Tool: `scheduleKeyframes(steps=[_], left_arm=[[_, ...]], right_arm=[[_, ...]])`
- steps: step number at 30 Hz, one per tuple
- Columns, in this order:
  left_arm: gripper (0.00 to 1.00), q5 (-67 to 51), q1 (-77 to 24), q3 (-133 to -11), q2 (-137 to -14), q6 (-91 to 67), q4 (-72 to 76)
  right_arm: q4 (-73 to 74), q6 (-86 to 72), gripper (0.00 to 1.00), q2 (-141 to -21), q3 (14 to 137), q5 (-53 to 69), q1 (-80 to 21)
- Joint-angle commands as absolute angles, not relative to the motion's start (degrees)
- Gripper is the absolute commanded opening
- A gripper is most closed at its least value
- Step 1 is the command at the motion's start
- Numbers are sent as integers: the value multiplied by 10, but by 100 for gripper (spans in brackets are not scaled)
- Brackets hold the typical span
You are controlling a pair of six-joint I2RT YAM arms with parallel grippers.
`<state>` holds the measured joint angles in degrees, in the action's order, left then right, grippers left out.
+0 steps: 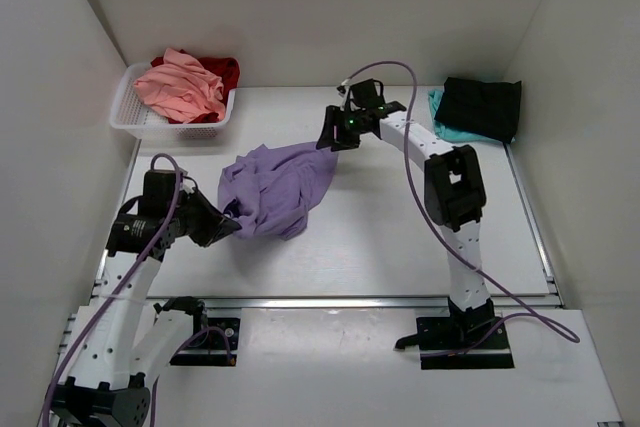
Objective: Fold and stack the t-shirts
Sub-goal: Flatten out the tshirt
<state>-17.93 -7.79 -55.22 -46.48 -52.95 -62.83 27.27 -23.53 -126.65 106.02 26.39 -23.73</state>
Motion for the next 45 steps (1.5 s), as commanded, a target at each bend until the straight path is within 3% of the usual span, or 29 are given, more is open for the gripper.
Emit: scheduleKeyframes(steps=[1, 7, 12, 16, 18, 22, 29, 36, 42, 45], left_arm=[[0, -194, -83, -538, -439, -547, -632], [0, -197, -84, -505, -411, -562, -639], [0, -184, -84, -512, -403, -548, -650], [0, -189, -85, -506, -400, -554, -647], [0, -192, -83, -508, -410, -551, -638], [0, -199, -79, -513, -424, -540, -631], [0, -222, -75, -503, -462, -519, -576], [0, -264, -83, -473, -520, -526, -489], [0, -259, -64, -471, -559, -511, -466], [0, -267, -65, -464, -571, -505, -458]], right_arm=[[319, -203, 49, -1311, 1151, 246, -262], [392, -158, 54, -1392, 1259, 128, -283], [439, -134, 64, -1404, 1268, 0, -291], [453, -108, 62, -1405, 1250, -39, -291], [456, -101, 52, -1405, 1240, -47, -291], [474, -103, 0, -1402, 1224, -61, -295], [508, -113, 0, -1279, 1112, -91, -216], [463, -105, 0, -1051, 800, -44, -121], [522, -148, 0, -955, 672, -110, -97], [532, -143, 13, -922, 684, -136, -92]])
